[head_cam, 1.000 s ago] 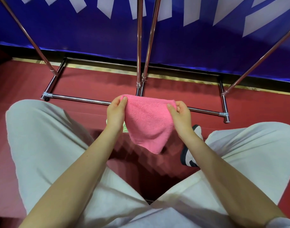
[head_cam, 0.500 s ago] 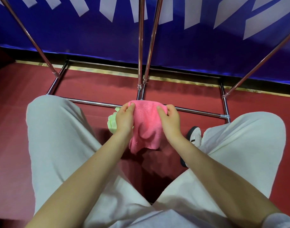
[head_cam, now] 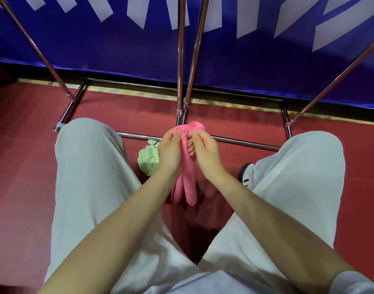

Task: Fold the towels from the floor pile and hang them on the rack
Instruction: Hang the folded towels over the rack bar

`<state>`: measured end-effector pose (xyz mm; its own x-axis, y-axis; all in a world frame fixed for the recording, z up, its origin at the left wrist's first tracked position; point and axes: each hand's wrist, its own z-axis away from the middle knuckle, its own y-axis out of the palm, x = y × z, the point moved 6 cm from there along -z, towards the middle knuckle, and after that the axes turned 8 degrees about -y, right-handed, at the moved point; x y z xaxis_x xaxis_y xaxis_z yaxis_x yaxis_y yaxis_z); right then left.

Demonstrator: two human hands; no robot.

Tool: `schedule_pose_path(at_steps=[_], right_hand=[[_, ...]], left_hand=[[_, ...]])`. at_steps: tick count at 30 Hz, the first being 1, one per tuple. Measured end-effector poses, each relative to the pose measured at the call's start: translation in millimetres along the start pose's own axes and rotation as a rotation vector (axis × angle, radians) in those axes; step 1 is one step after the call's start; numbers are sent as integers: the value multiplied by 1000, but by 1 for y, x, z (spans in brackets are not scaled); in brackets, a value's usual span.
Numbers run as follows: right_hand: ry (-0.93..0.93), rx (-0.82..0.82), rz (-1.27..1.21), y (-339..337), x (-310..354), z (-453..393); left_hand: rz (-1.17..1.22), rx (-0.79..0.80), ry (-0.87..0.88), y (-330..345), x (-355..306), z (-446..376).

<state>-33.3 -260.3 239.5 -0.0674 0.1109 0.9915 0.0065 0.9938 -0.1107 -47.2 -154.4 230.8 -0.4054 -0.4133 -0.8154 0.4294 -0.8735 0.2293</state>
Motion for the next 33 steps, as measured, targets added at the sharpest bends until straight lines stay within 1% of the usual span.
schedule_pose_path(at_steps=[2, 5, 9, 11, 14, 15, 17, 21, 27, 31, 33], right_hand=[[-81, 24, 86, 1, 7, -4], [-231, 1, 180, -2, 19, -10], [-321, -70, 287, -8, 28, -16], [-271, -37, 257, -9, 25, -20], [-66, 80, 38, -3, 16, -23], [-23, 87, 4, -1, 13, -23], [-4, 53, 25, -1, 12, -22], [-26, -26, 53, -3, 11, -18], [0, -71, 11, -3, 10, -13], [91, -93, -37, -5, 7, -14], [170, -43, -73, -2, 2, -14]], left_hand=[[59, 19, 4, 0, -6, 1], [122, 48, 10, -1, -12, 0], [114, 45, 29, -4, -20, -2], [103, 66, 43, -5, -25, 0], [62, 105, 80, -5, -32, 2], [33, 99, 95, -7, -32, 0], [-47, 77, 137, -12, -32, -4], [-222, 60, 233, -12, -34, 4], [-302, 98, 270, -3, -27, 13], [-395, 113, 346, -4, -22, 9], [-401, 83, 363, -8, -22, 8]])
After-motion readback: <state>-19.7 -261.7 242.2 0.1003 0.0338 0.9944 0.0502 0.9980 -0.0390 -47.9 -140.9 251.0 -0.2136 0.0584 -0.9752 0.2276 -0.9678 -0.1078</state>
